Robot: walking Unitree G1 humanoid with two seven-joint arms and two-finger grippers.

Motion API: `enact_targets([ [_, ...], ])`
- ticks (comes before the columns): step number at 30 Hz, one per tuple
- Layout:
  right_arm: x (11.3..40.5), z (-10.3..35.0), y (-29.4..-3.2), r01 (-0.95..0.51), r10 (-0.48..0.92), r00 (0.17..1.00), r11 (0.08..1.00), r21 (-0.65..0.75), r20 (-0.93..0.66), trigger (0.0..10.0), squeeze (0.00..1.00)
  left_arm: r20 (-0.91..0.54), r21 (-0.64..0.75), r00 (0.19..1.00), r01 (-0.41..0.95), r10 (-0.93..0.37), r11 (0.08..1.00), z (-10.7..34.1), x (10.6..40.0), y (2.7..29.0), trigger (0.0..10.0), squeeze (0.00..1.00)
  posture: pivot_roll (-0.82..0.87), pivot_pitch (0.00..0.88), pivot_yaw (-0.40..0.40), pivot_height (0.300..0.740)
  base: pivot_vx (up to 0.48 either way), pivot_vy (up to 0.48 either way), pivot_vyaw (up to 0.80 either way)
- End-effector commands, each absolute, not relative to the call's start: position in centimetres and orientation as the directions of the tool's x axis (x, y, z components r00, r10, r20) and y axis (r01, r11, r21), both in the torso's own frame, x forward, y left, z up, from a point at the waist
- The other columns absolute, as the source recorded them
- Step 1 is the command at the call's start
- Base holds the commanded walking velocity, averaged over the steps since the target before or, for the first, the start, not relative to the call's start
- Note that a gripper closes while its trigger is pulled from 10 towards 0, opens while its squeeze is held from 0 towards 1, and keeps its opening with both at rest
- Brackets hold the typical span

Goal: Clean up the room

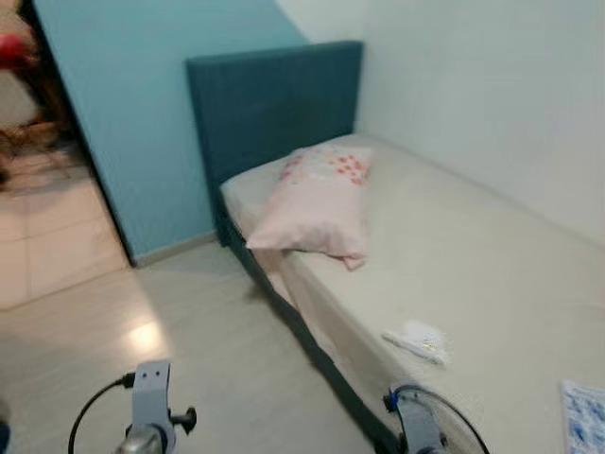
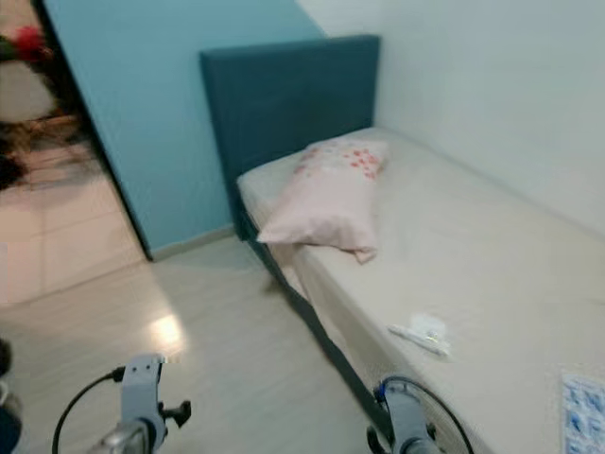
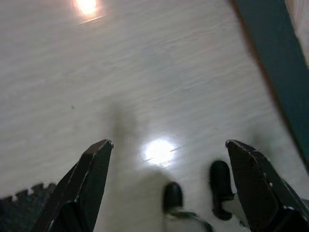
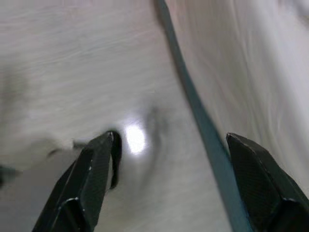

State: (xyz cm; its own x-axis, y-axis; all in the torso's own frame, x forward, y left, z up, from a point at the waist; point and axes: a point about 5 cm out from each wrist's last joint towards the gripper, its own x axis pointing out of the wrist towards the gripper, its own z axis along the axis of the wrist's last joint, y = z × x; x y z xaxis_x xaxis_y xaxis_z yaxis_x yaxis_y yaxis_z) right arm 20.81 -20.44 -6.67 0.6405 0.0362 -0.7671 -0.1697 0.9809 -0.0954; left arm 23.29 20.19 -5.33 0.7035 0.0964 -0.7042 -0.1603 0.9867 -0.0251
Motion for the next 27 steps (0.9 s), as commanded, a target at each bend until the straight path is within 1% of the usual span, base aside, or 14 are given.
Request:
enact_targets([
  [1,21.2,-6.5,-20.0,-0.195,0.053,0.649,0.976,-0.099,-0.759,10.0,0.00,-0.706,-0.013,0.701,-0.156,0.102,0.988,-5.3,23.3,20.4,10.0,0.00,-0.10,0.000,-0.050,0.740,0.480,0.000,0.66],
  [4,21.2,-6.5,-20.0,-0.207,0.056,0.648,0.973,-0.105,-0.760,10.0,0.00,-0.704,-0.014,0.704,-0.151,0.097,0.988,-5.2,23.5,20.2,10.0,0.00,-0.10,0.000,-0.049,0.740,0.480,0.000,0.66],
  [11,21.1,-6.5,-20.3,-0.184,0.037,0.648,0.977,-0.110,-0.761,10.0,0.00,-0.699,-0.018,0.711,-0.134,0.083,0.991,-5.0,23.8,20.0,10.0,0.00,-0.11,0.000,-0.044,0.740,0.480,0.000,0.66],
  [13,20.9,-6.6,-20.6,-0.145,0.000,0.646,0.982,-0.123,-0.763,10.0,0.00,-0.703,-0.018,0.707,-0.129,0.080,0.991,-5.2,23.6,19.9,10.0,0.00,-0.11,0.000,-0.044,0.740,0.480,0.000,0.00],
  [18,20.8,-6.7,-20.9,-0.139,-0.046,0.632,0.975,-0.172,-0.774,10.0,0.00,-0.709,-0.019,0.701,-0.126,0.076,0.992,-5.3,23.4,19.9,10.0,0.00,-0.11,0.000,-0.045,0.740,0.480,0.000,0.00],
  [27,20.8,-6.7,-21.0,-0.112,-0.045,0.630,0.983,-0.148,-0.775,10.0,0.00,-0.707,-0.022,0.704,-0.121,0.070,0.992,-5.2,23.5,20.0,10.0,0.00,-0.11,0.000,-0.044,0.740,0.480,0.000,0.00],
])
